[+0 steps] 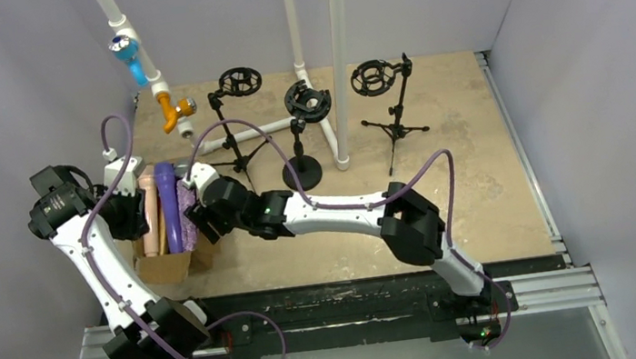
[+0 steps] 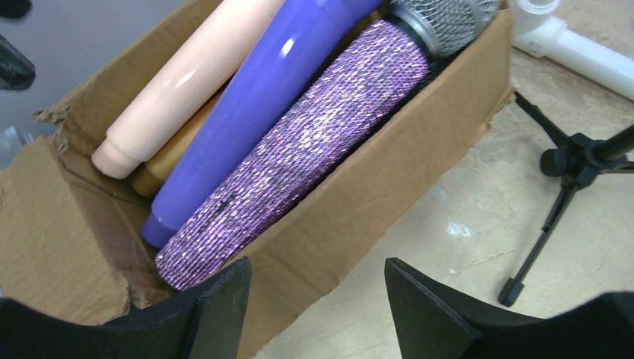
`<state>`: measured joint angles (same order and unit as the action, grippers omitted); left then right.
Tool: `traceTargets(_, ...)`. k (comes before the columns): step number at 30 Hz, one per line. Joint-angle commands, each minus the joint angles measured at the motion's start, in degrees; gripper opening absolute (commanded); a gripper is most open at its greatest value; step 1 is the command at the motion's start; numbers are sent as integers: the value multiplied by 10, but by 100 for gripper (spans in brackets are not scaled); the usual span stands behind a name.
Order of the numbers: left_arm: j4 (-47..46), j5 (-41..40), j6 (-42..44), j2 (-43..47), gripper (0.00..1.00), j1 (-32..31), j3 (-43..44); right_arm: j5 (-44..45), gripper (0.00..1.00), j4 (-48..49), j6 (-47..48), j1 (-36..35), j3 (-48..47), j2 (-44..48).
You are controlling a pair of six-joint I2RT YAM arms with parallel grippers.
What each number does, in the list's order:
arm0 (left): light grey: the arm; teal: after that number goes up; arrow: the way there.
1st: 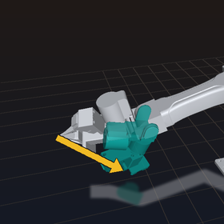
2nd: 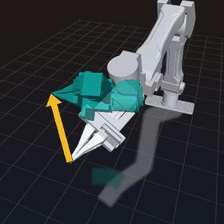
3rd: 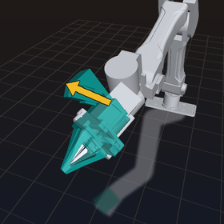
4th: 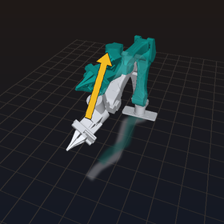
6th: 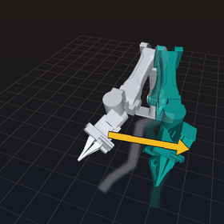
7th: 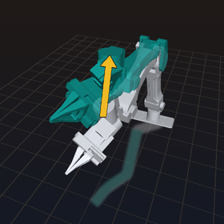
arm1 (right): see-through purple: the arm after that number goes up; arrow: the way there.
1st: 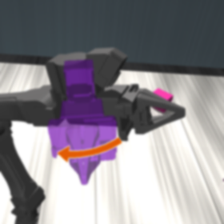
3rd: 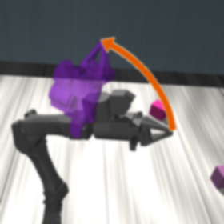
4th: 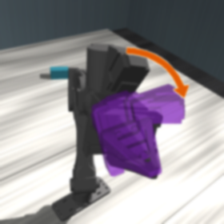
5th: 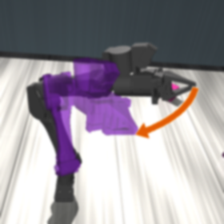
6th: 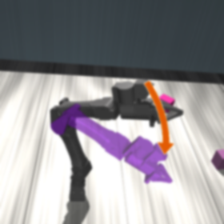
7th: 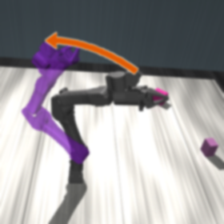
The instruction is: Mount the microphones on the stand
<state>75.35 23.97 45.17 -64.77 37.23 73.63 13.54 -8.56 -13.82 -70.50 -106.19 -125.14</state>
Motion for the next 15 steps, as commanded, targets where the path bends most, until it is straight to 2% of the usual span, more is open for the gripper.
traceTargets(1, -50, -37, 11, -10, 32, 12, -36, -2, 71, 7, -41, 21, 8, 74)
traceTargets(4, -64, -45, 12, -10, 28, 16, -56, -15, 72, 16, -50, 21, 10, 81)
traceTargets(12, -96, -69, 18, -16, 29, 16, -107, -64, 71, -16, -66, 21, -68, 11)
traceTargets(15, -98, -65, 22, -27, 17, 17, -121, -69, 71, -32, -68, 21, -93, -15)
